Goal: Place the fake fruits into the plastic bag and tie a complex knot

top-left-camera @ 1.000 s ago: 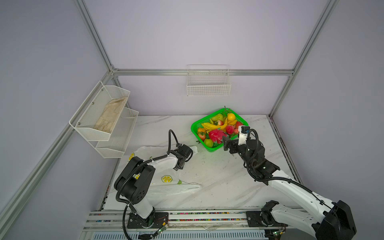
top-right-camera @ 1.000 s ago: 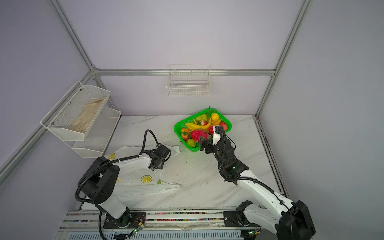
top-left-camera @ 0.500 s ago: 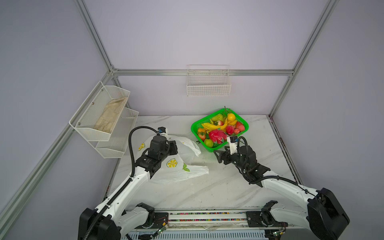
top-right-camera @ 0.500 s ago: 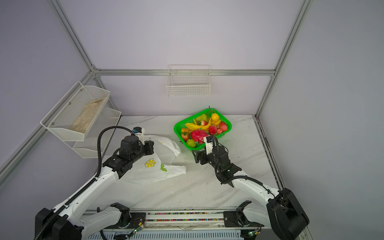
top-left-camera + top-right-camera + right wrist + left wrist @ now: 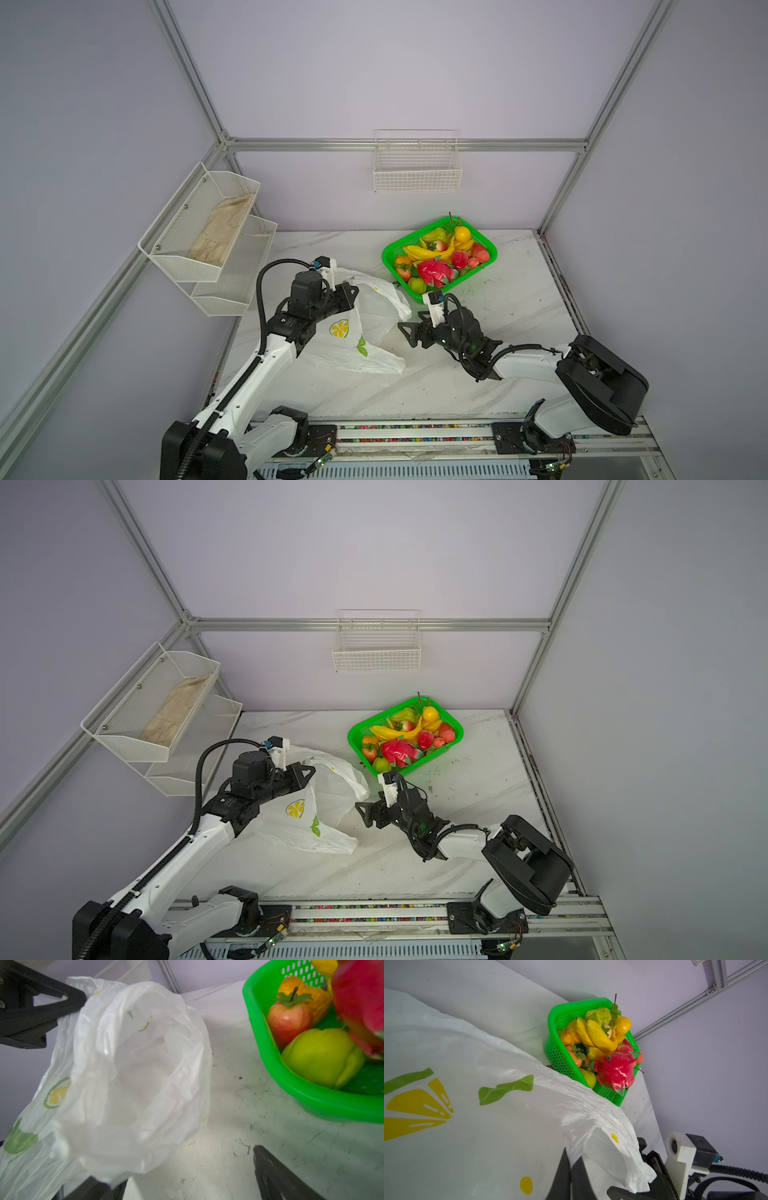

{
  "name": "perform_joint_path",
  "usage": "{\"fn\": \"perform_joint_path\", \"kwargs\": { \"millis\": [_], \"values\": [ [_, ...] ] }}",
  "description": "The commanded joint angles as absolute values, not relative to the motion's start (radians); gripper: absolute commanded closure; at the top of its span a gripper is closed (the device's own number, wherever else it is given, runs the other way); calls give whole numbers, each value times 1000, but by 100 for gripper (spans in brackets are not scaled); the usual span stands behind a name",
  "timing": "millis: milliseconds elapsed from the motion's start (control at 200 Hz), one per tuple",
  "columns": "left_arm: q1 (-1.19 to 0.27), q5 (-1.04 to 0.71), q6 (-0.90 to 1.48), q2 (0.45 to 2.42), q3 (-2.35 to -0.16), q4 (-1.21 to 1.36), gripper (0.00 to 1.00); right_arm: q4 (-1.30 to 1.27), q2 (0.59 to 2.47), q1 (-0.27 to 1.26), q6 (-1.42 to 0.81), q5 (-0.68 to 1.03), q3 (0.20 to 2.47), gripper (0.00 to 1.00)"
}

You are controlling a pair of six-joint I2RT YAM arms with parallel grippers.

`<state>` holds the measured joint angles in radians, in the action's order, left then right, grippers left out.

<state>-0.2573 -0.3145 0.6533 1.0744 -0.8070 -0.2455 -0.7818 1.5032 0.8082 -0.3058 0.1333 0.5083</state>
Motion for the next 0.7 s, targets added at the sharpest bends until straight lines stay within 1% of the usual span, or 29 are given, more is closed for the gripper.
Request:
{"fn": "perform_joint_path", "kwargs": {
  "millis": [0, 60, 125, 130, 135, 160, 170, 180, 190, 200, 220, 230, 245, 250, 260, 320, 380, 420, 440, 495, 590, 695],
  "values": [
    [-252, -362, 654, 1042, -771, -229, 100, -964, 1520, 808, -189, 52, 524, 6],
    [-252, -357, 641, 1039, -774, -248, 100, -997, 1527, 808, -151, 58, 539, 7],
    [-252, -364, 622, 1040, -774, -258, 100, -1024, 1534, 808, -113, 61, 553, 16],
    [-252, -365, 620, 1040, -775, -259, 100, -1027, 1536, 808, -106, 63, 554, 19],
    [-252, -365, 617, 1040, -775, -260, 100, -1027, 1536, 808, -106, 63, 554, 19],
    [-252, -371, 600, 1041, -775, -263, 100, -1037, 1537, 808, -90, 70, 557, 25],
    [-252, -374, 593, 1042, -777, -265, 100, -1042, 1535, 808, -81, 75, 559, 29],
    [-252, -377, 585, 1043, -777, -266, 100, -1043, 1534, 808, -78, 77, 560, 31],
    [-252, -378, 580, 1044, -778, -268, 100, -1046, 1534, 808, -71, 82, 563, 35],
    [-252, -379, 576, 1046, -778, -273, 100, -1046, 1534, 807, -68, 83, 564, 36],
    [-252, -376, 574, 1047, -782, -282, 100, -1046, 1533, 809, -56, 94, 570, 45],
    [-252, -374, 573, 1048, -783, -286, 100, -1046, 1533, 808, -54, 97, 570, 46],
    [-252, -373, 571, 1050, -786, -290, 100, -1044, 1533, 808, -44, 107, 574, 53],
    [-252, -371, 570, 1051, -786, -293, 100, -1044, 1533, 808, -44, 107, 574, 53],
    [-252, -371, 568, 1053, -788, -297, 100, -1040, 1533, 809, -39, 114, 577, 58],
    [-252, -366, 563, 1061, -797, -311, 100, -999, 1533, 810, -26, 119, 598, 77],
    [-252, -368, 559, 1067, -799, -312, 100, -961, 1527, 810, -30, 114, 612, 91],
    [-252, -360, 550, 1069, -801, -313, 100, -921, 1510, 810, -48, 105, 625, 98],
    [-253, -351, 541, 1069, -802, -312, 100, -898, 1500, 809, -59, 103, 633, 100],
    [-261, -302, 525, 1072, -805, -330, 100, -827, 1463, 812, -101, 97, 661, 100],
    [-307, -172, 489, 1071, -814, -390, 92, -722, 1411, 832, -190, 57, 709, 100],
    [-370, -55, 471, 1066, -813, -422, 80, -623, 1397, 873, -280, -6, 763, 100]
  ]
}}
